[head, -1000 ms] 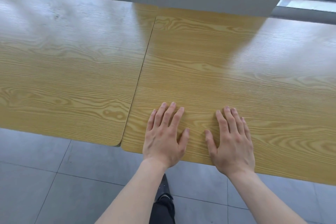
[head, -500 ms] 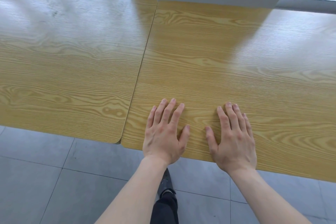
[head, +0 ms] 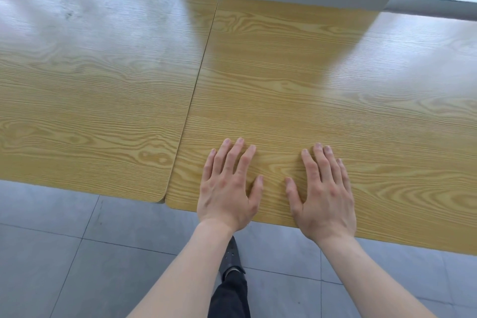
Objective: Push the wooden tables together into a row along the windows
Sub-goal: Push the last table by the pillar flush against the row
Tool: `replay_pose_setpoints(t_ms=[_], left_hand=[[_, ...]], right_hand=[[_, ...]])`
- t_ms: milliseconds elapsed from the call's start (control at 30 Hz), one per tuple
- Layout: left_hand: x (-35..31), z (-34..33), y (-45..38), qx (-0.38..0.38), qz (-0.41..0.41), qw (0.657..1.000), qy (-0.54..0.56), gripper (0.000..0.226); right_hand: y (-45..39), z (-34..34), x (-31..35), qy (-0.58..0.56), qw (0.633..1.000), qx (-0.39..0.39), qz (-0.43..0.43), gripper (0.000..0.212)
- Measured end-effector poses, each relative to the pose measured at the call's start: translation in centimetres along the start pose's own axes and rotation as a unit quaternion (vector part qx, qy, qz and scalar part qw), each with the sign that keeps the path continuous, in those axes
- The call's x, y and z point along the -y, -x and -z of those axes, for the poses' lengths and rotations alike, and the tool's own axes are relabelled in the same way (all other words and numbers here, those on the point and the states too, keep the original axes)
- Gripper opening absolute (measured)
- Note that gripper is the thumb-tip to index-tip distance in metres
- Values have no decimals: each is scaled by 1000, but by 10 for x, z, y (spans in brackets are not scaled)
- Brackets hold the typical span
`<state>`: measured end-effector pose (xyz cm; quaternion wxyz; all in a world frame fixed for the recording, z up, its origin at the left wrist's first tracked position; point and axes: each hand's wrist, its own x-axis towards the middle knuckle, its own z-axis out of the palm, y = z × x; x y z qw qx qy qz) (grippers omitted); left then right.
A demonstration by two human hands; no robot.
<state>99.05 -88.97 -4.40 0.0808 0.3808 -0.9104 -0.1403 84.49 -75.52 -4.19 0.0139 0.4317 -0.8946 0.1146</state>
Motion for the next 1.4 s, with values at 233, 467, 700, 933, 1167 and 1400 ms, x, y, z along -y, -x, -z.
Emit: replay_pose_setpoints(t_ms=[233,467,700,933,1167,1400], left_hand=[[0,1,0,20,2,1000,-9,61],[-1,3,1,38,2,999,-3,62],[-1,14,0,76,-4,997,22,64],[1,42,-19,122,-19,992,34,60],[-12,95,-45,250,9,968,19,60],[-47,170,-63,268,15,963,-19,58]], right_hand=[[0,1,0,0,1000,9,4,69],[-1,5,1,1,1000,30,6,69],[-5,12,6,24,997,73,6,71],[-25,35,23,25,991,122,-39,83],[-52,94,23,11,945,320,-64,64],[-74,176,12,-11,942,332,-51,56]])
